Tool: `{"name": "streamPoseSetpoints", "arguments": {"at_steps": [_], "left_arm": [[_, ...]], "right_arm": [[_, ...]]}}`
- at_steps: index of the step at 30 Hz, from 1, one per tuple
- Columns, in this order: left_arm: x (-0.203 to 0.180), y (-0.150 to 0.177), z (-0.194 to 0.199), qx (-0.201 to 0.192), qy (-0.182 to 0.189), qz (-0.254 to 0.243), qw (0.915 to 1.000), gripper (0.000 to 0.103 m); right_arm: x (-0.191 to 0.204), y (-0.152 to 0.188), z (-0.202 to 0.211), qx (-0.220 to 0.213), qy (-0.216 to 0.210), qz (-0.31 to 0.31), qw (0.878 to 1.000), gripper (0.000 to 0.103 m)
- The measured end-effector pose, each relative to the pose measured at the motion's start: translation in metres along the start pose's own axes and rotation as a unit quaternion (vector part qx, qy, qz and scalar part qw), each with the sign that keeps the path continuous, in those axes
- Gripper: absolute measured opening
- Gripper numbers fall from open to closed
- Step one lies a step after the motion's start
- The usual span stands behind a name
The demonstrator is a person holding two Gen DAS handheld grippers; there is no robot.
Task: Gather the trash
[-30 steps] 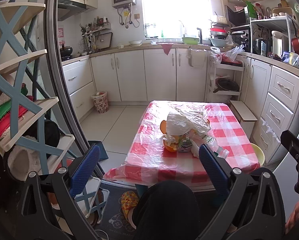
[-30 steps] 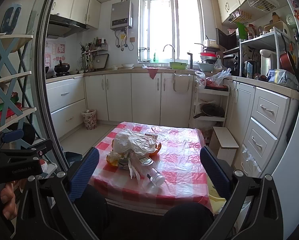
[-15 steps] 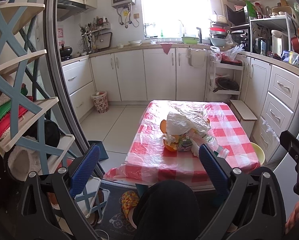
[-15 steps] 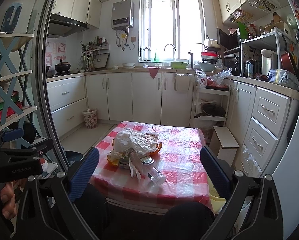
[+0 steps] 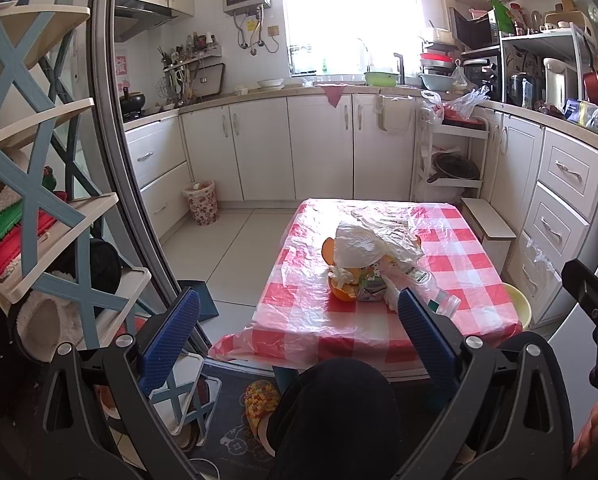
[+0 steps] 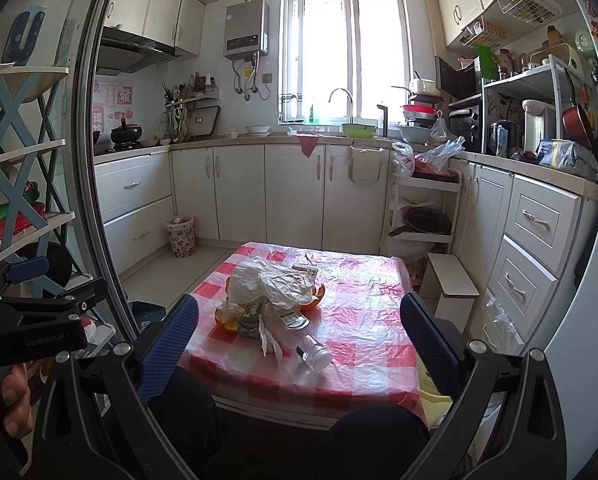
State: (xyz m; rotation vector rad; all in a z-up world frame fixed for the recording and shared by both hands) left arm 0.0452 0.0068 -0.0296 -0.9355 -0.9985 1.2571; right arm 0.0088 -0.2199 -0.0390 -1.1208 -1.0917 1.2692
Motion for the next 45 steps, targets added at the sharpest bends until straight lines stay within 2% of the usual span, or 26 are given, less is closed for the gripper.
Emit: {"name": "streamPoseSetpoints", "arguments": {"at_steps": [20, 27, 34, 41, 45], "left_arm": [[0.001, 0.004, -0.003, 0.010, -0.004, 0.001, 0.9999, 0.095], [0.011, 0.003, -0.014, 0.017, -0.017, 0.013, 0.9996, 0.095], [0.019, 0.003, -0.044, 0.030, -0.025, 0.030, 0.9988, 0.095], [0.017, 0.003, -0.096, 0.049, -0.025, 0.047, 0.9974, 0.095], [0.012, 0.004, -0.128, 0.062, -0.023, 0.049, 0.9966, 0.095]], "right_arm": [[0.002, -0.003, -0.002, 0.000, -0.003, 0.004, 1.000, 0.097], [0.005, -0.002, -0.018, 0.002, -0.013, 0.008, 1.000, 0.097], [0.023, 0.012, -0.079, 0.021, -0.052, 0.048, 0.997, 0.097], [0.025, 0.052, -0.198, 0.109, -0.084, 0.040, 0.990, 0.097], [0.029, 0.075, -0.243, 0.152, -0.095, 0.042, 0.983, 0.097]]}}
Point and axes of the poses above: each gripper's, at about its wrist camera, not at the fingertips, and z roughly against the way its jaws point, x to its left, y to its underside, the point moved 5 cm from there along -z, roughly the way its jaws point, and after that the axes turned 12 degrees about -x, right-handed, at the moved point
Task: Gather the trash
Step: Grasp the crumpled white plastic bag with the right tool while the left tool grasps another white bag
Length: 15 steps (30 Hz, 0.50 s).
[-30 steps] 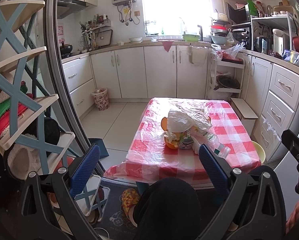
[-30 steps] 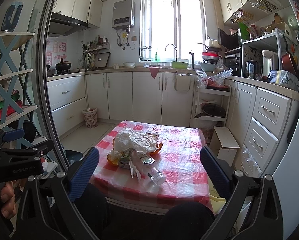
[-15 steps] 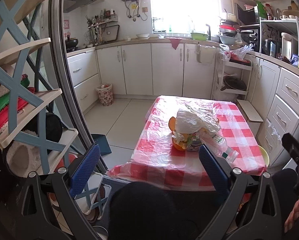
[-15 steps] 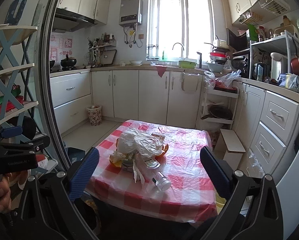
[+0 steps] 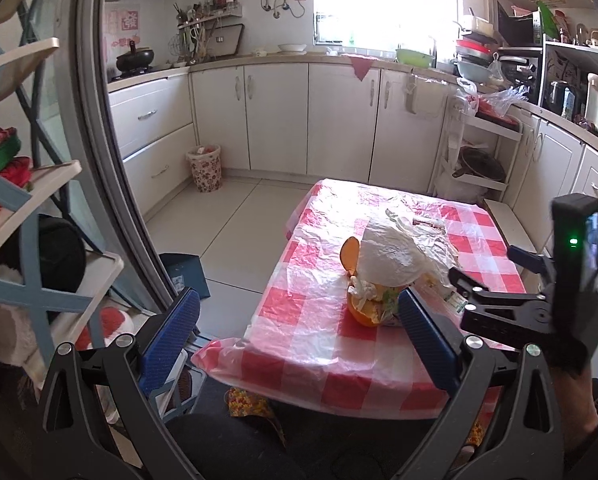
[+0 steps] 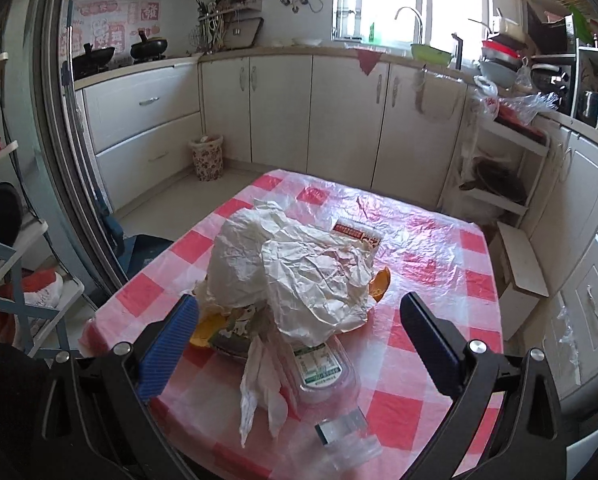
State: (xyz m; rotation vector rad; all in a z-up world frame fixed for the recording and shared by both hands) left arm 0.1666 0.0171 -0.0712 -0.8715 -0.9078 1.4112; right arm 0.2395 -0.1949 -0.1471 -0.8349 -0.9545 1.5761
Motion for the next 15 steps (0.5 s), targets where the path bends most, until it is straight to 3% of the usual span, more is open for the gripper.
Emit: {"name": "streamPoseSetpoints", "arguments": {"at_steps": [3, 5, 7, 8, 9, 12, 15], "left_arm": [[-0.005, 0.001, -0.025, 0.012, 0.001, 0.000, 0.9999, 0.095], [-0.010, 0.002, -0.044, 0.021, 0.003, -0.001, 0.9998, 0.095], [-0.015, 0.002, -0.062, 0.031, 0.008, -0.002, 0.9995, 0.095], [-0.020, 0.003, -0.076, 0.041, 0.013, 0.000, 0.9991, 0.095], [-0.021, 0.004, -0.084, 0.046, 0.016, 0.001, 0.9988, 0.095], [-0.033, 0.007, -0.117, 0.073, 0.034, 0.010, 0.9967, 0.095], [-0.039, 0.012, -0.146, 0.103, 0.047, 0.031, 0.9931, 0.095]], "right_arm": [[-0.004, 0.008, -0.025, 0.025, -0.008, 0.004, 1.000, 0.097], [-0.009, 0.010, -0.033, 0.034, -0.023, -0.008, 0.999, 0.089], [-0.017, 0.012, -0.040, 0.048, -0.044, -0.036, 0.997, 0.061], [-0.022, 0.015, -0.042, 0.055, -0.052, -0.055, 0.996, 0.054], [-0.025, 0.015, -0.047, 0.061, -0.060, -0.071, 0.994, 0.039], [-0.037, 0.019, -0.050, 0.070, -0.074, -0.109, 0.989, 0.034], [-0.042, 0.012, -0.044, 0.052, -0.071, -0.111, 0.990, 0.023]]}}
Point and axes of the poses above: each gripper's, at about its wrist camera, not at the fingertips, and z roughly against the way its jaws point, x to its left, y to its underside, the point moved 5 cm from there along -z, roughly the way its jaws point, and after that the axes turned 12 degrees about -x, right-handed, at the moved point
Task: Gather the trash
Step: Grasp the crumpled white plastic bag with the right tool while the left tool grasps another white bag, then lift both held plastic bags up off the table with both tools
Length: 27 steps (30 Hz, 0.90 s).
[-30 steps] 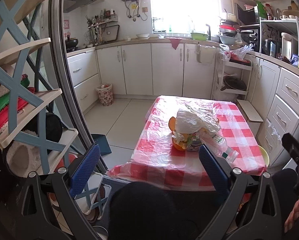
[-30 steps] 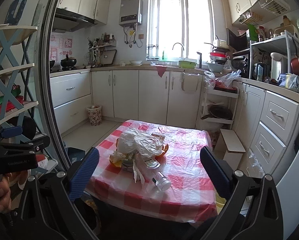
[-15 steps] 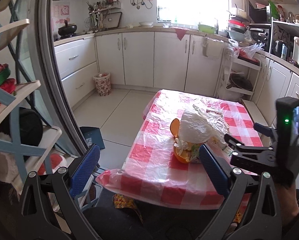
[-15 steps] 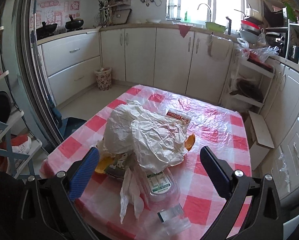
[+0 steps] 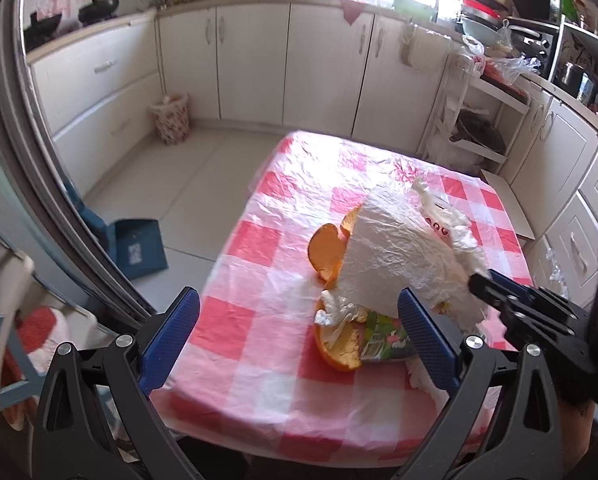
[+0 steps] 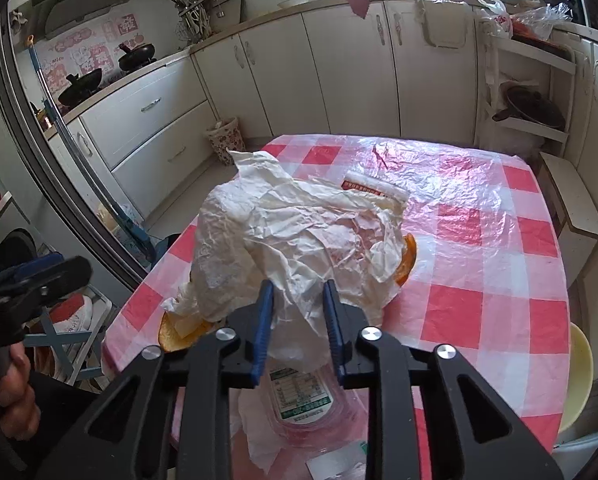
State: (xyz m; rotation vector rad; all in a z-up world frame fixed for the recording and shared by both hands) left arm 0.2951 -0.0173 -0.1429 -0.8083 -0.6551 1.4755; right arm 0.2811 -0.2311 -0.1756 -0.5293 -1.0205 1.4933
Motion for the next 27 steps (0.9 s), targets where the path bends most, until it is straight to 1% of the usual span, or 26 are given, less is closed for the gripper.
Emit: {"name": "streamPoseSetpoints", "arguments": {"at_steps": [3, 6, 8, 11, 15, 16, 17, 18, 19, 20, 21, 22, 24, 27], "left_arm": [[-0.004, -0.003, -0.020, 0.015, 0.023, 0.024, 0.9994, 0.095], [-0.016, -0.005, -0.044, 0.027, 0.037, 0.020, 0.9988, 0.095], [-0.027, -0.004, -0.058, 0.042, 0.052, 0.017, 0.9976, 0.095], [-0.046, -0.002, -0.067, 0.053, 0.073, 0.015, 0.9958, 0.095], [-0.076, 0.001, -0.082, 0.064, 0.066, -0.022, 0.9955, 0.095], [-0.080, 0.001, -0.084, 0.064, 0.066, -0.024, 0.9954, 0.095], [-0.085, 0.001, -0.088, 0.065, 0.066, -0.028, 0.9953, 0.092], [-0.089, 0.002, -0.091, 0.067, 0.063, -0.032, 0.9952, 0.075], [-0.092, 0.003, -0.094, 0.072, 0.062, -0.034, 0.9949, 0.064], [-0.095, 0.006, -0.100, 0.087, 0.066, -0.035, 0.9934, 0.042], [-0.092, 0.010, -0.101, 0.092, 0.071, -0.031, 0.9928, 0.022], [-0.091, 0.010, -0.102, 0.094, 0.074, -0.029, 0.9924, 0.019], [-0.088, 0.004, -0.098, 0.079, 0.069, -0.032, 0.9940, 0.006], [-0.076, -0.009, -0.082, 0.044, 0.085, -0.012, 0.9954, 0.003]], "right_arm": [[-0.009, -0.009, 0.010, -0.019, -0.009, -0.018, 1.000, 0.020], [-0.023, -0.013, 0.012, -0.025, -0.013, -0.041, 0.999, 0.018], [-0.031, -0.014, 0.014, -0.029, -0.013, -0.054, 0.998, 0.018], [-0.039, -0.015, 0.017, -0.036, -0.011, -0.059, 0.998, 0.018], [-0.044, -0.017, 0.019, -0.040, -0.012, -0.067, 0.997, 0.018], [-0.045, -0.017, 0.019, -0.040, -0.012, -0.066, 0.997, 0.018], [-0.045, -0.017, 0.018, -0.041, -0.012, -0.065, 0.997, 0.018], [-0.046, -0.017, 0.019, -0.041, -0.013, -0.065, 0.997, 0.018], [-0.046, -0.017, 0.019, -0.042, -0.013, -0.066, 0.997, 0.018], [-0.047, -0.018, 0.020, -0.042, -0.013, -0.067, 0.997, 0.018], [-0.049, -0.018, 0.020, -0.043, -0.013, -0.067, 0.997, 0.018], [-0.050, -0.018, 0.021, -0.044, -0.013, -0.069, 0.997, 0.018], [-0.055, -0.019, 0.023, -0.047, -0.012, -0.071, 0.996, 0.018], [-0.056, -0.020, 0.026, -0.053, -0.011, -0.072, 0.996, 0.018]]}}
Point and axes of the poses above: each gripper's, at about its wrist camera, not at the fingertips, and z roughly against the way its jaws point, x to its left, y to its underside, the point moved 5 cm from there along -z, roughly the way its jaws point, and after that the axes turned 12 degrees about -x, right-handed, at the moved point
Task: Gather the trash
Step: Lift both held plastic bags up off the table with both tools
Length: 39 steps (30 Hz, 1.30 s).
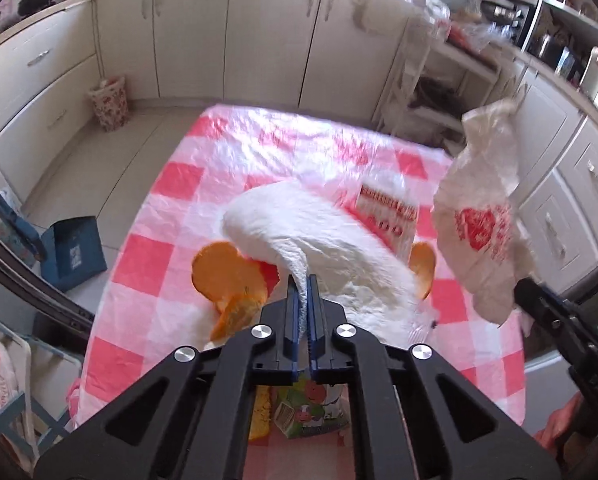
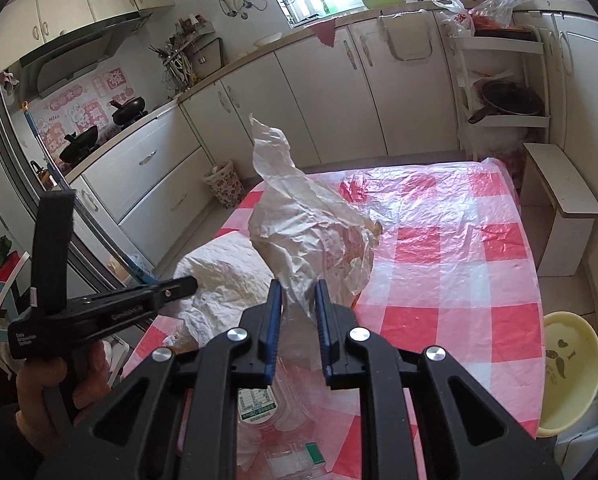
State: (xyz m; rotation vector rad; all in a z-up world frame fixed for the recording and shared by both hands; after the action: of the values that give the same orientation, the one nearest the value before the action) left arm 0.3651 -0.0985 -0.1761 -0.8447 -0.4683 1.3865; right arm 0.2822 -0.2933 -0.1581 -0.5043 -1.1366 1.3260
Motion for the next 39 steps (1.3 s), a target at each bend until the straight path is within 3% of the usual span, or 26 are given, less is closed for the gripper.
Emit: {"name": "streamPoseSetpoints", "arguments": {"at_steps": [4, 8, 17, 27, 34, 39], "left_arm": [[0.010, -0.020, 0.030, -0.069, 0.031, 0.026, 0.9968, 0.003], [0.017, -0.031, 0.053, -0.118, 0.023, 0.037, 0.9921, 0.003], [0.006, -0.022, 0.087, -0.156, 0.014, 0.003, 0.9877, 0.003], [-0.016, -0.003, 0.106, -0.164, 0.015, -0.031, 0.9858, 0.003], [-0.040, 0.002, 0.099, -0.161, 0.026, -0.053, 0.9853, 0.003], [-0.064, 0.005, 0.092, -0.156, 0.044, -0.063, 0.9848, 0.003]], "right_arm": [[0.004, -0.003, 0.004, -0.008, -0.001, 0.005, 1.000, 0.018], [0.010, -0.003, 0.010, -0.017, -0.001, 0.020, 1.000, 0.018], [0.012, -0.004, 0.025, -0.035, 0.002, 0.028, 0.999, 0.018], [-0.006, 0.002, 0.057, -0.056, 0.021, 0.021, 0.998, 0.018], [-0.083, -0.004, 0.098, -0.077, 0.100, -0.039, 0.991, 0.018], [-0.164, 0.019, 0.096, -0.029, 0.179, -0.107, 0.978, 0.018]]}}
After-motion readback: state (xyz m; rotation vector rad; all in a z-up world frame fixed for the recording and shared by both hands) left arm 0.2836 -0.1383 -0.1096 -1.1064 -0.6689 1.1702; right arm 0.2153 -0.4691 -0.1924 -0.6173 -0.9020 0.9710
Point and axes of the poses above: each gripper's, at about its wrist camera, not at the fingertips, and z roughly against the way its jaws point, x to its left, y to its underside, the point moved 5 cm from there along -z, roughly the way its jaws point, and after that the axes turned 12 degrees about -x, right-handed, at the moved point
